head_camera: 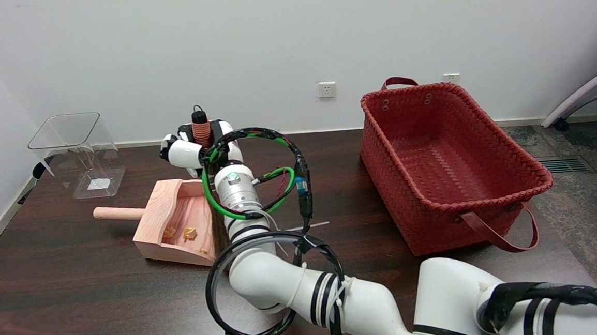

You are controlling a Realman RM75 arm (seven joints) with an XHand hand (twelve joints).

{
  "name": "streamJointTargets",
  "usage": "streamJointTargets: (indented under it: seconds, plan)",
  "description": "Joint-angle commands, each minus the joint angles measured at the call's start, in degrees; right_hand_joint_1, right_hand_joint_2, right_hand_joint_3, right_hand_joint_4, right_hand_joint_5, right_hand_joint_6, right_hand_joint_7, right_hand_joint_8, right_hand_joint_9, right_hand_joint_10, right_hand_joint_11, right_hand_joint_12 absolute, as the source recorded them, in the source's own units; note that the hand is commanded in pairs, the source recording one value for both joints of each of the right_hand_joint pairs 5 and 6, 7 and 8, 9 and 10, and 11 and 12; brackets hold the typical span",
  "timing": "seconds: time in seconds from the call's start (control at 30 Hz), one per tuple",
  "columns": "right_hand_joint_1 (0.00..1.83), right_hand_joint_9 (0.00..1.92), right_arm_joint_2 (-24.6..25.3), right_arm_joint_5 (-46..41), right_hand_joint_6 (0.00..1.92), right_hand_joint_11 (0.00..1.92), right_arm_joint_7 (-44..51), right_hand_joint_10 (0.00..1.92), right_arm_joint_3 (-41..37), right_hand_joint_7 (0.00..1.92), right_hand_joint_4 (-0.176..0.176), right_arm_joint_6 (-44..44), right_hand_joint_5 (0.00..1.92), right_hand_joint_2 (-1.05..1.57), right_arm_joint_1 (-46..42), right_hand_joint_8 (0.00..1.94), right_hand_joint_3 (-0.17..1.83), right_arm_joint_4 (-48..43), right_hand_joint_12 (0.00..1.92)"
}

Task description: Sweep the paper balls into the dustpan.

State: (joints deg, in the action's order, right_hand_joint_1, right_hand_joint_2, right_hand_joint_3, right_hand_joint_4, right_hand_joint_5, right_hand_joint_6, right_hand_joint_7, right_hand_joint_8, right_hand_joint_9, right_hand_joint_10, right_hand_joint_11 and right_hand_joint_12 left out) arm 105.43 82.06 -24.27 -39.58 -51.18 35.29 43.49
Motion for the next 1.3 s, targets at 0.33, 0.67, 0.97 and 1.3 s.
streamJointTargets:
  seconds: [0.33, 0.67, 0.97, 1.3]
  plan:
    - [1.3, 1.92, 1.0, 0.9, 1.92, 1.92, -12.7, 1.92, 0.3, 1.92, 0.0, 3.7, 1.92, 0.47, 2.0, 1.92, 1.32, 0.7, 1.92]
    - [1.32, 1.92, -0.4, 2.7, 1.92, 1.92, 0.5, 1.92, -0.4, 1.92, 0.0, 4.1, 1.92, 0.45, 1.2, 1.92, 1.34, 5.0, 1.92]
    - [1.31, 1.92, -2.5, 0.2, 1.92, 1.92, 17.5, 1.92, -1.4, 1.92, 0.0, 7.7, 1.92, 0.45, -0.4, 1.92, 1.34, 11.4, 1.92]
    - [1.31, 1.92, -8.5, -8.3, 1.92, 1.92, 32.8, 1.92, -0.8, 1.92, 0.0, 12.4, 1.92, 0.44, 0.4, 1.92, 1.35, 21.5, 1.92]
